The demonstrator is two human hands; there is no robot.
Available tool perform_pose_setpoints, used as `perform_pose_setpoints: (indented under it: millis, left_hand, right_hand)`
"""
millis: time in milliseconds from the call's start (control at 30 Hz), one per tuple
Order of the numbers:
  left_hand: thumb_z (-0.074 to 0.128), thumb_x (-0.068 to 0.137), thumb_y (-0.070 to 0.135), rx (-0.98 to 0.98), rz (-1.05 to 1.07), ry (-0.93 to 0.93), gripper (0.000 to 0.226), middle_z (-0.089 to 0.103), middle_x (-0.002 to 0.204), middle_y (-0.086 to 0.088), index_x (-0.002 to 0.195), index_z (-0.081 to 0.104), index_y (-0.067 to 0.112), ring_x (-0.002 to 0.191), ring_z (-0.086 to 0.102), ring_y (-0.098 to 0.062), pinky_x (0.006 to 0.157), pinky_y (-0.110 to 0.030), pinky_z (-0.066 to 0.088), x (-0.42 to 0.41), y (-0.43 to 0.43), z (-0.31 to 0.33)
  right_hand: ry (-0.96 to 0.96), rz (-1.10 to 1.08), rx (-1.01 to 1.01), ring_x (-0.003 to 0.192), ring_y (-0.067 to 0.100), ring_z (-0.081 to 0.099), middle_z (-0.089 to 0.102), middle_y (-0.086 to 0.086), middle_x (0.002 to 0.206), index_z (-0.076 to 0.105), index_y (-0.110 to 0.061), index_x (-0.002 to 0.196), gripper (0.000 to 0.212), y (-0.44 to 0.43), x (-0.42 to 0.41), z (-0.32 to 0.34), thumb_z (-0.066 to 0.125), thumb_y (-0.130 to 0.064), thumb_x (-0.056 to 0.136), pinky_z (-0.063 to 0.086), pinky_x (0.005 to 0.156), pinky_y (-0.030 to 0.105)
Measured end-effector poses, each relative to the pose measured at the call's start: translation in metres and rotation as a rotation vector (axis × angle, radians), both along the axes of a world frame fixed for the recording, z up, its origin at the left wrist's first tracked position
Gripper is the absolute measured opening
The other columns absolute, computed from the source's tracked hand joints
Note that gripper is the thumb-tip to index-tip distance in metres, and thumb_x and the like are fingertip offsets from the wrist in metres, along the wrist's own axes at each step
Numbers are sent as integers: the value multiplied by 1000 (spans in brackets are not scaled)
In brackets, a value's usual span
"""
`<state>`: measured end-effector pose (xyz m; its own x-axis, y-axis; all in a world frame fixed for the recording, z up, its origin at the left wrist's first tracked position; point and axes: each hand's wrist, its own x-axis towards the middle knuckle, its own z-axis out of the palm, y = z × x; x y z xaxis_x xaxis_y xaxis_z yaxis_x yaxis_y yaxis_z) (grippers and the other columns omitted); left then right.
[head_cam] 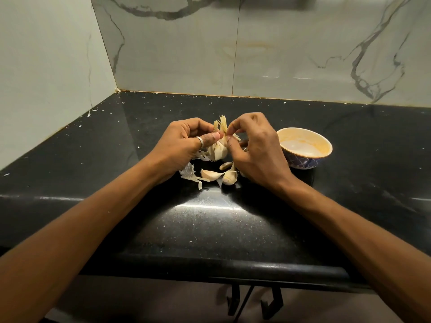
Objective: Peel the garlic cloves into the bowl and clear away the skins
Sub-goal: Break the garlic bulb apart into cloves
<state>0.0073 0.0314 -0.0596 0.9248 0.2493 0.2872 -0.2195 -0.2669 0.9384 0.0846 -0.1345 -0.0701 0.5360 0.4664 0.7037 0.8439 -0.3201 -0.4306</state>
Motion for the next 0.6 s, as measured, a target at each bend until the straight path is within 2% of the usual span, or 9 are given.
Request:
perform_pose_setpoints:
  millis: [67,167,233,433,600]
  left_hand:
    - [70,90,6,-29,0,4,8,76,97,-9,99,72,7,88,71,-15,82,-29,58,0,1,0]
    - [71,90,8,-47,-3,8,11,76,105,-14,101,71,5,94,72,-20,92,-39,58,-1,1,2]
    - [71,89,10,-65,-6,5,8,76,106,-12,97,71,9,95,72,-21,94,-45,57,-3,0,4]
    - [73,79,28,-121,23,-50,18,76,109,-4,94,71,18,114,66,-32,105,-58,47,-5,1,8]
    - [72,79,27,-189,45,-84,18,76,109,-2,94,69,17,113,68,-27,106,-59,46,-3,0,8]
  right_hand:
    - [-3,9,-25,89,14,60,62,7,106,72,-10,102,12,0,1,0,63,-15,94,51,75,19]
    - [22,-16,-55,92,19,66,72,9,104,76,-8,108,22,1,3,-1,58,-16,98,53,84,33]
    - [42,-35,-64,89,22,67,75,11,100,77,-7,107,21,1,4,-1,60,-15,98,53,83,38]
    - [88,-113,-35,84,21,70,78,8,95,80,-6,96,15,-2,8,-2,65,-6,91,55,79,35]
    - [69,-153,-72,81,26,69,77,11,92,79,-6,92,16,-2,10,-3,64,-7,90,54,77,40]
